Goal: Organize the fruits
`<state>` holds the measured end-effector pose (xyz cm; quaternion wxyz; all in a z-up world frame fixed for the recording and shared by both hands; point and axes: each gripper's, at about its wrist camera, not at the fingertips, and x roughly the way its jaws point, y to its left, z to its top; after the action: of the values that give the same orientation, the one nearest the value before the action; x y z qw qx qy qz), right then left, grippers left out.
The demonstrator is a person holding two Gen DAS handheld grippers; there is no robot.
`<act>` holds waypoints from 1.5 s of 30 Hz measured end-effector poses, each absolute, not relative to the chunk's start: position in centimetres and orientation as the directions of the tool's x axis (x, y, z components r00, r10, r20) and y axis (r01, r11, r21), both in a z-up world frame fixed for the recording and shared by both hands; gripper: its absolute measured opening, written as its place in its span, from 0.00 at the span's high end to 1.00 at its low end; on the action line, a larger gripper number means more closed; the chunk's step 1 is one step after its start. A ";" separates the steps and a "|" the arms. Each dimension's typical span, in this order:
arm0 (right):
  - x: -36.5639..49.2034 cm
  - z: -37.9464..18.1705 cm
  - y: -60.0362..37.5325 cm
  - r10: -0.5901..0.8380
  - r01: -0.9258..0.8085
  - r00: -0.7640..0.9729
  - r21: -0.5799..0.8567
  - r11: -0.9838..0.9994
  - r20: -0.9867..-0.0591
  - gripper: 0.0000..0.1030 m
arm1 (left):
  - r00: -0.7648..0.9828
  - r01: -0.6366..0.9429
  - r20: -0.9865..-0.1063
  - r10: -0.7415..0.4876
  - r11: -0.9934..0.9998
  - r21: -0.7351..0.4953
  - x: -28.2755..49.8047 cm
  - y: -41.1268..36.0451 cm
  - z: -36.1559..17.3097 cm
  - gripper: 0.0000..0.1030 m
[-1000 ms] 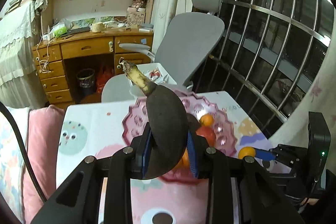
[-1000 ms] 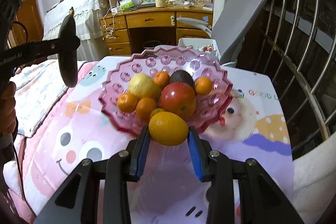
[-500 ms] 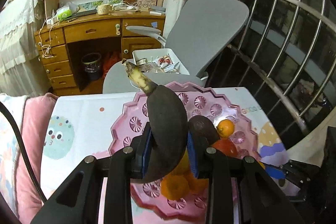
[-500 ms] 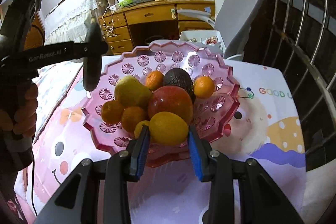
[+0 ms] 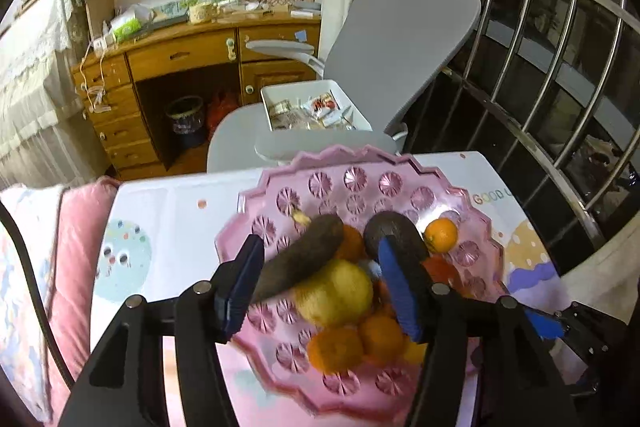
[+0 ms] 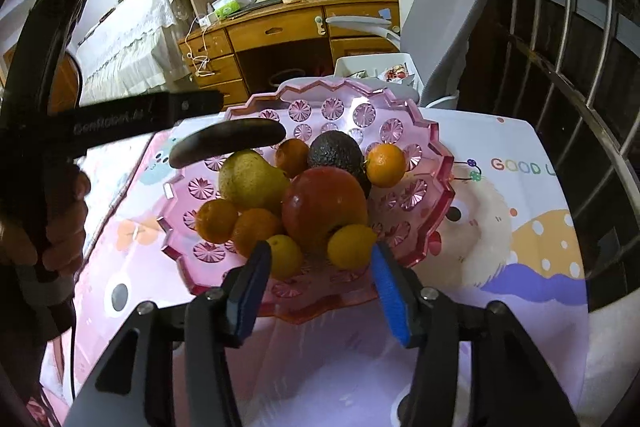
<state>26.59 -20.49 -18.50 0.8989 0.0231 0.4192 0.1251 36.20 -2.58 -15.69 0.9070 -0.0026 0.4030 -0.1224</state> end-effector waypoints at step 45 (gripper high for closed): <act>-0.5 -3.5 -24.2 0.207 -0.041 0.424 0.210 0.977 -0.882 0.04 | 0.540 0.015 -0.835 -0.104 0.993 -0.115 1.1 -2.1 -0.6 0.01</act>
<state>-0.53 -24.21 -3.50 0.8402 0.0780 0.5315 0.0740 1.07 -2.06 -0.62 0.8762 -0.0467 0.4785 -0.0341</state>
